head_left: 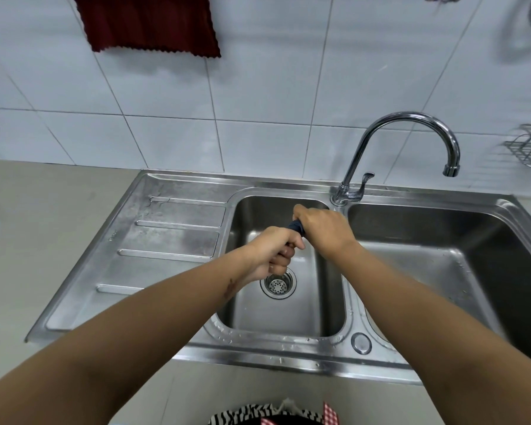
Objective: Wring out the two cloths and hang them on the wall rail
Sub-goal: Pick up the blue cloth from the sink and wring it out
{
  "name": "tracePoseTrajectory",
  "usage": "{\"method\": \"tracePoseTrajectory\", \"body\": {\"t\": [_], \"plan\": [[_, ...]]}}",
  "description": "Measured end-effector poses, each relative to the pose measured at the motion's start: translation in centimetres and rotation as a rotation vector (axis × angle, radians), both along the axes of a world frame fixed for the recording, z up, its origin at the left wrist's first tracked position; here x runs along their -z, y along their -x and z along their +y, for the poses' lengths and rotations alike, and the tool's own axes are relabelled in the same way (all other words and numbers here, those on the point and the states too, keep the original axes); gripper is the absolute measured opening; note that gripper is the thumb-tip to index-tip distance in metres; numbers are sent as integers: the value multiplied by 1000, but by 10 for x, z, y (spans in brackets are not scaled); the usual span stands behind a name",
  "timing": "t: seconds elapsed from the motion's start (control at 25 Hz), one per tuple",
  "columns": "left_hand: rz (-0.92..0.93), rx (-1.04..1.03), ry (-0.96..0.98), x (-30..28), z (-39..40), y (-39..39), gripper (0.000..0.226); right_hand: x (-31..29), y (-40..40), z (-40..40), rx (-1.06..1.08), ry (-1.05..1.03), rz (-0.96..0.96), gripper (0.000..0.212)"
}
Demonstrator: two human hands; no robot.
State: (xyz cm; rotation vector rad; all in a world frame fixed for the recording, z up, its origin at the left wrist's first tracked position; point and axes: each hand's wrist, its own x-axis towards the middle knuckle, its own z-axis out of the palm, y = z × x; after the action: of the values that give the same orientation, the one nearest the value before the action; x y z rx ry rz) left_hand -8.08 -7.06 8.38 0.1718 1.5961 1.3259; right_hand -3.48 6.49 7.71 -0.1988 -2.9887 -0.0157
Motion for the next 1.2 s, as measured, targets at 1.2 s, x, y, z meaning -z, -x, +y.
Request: {"method": "tracePoseTrajectory", "body": {"t": [1.2], "plan": [[383, -89, 159, 2, -10, 40, 39, 2, 4, 13, 96, 403, 112, 23]]}}
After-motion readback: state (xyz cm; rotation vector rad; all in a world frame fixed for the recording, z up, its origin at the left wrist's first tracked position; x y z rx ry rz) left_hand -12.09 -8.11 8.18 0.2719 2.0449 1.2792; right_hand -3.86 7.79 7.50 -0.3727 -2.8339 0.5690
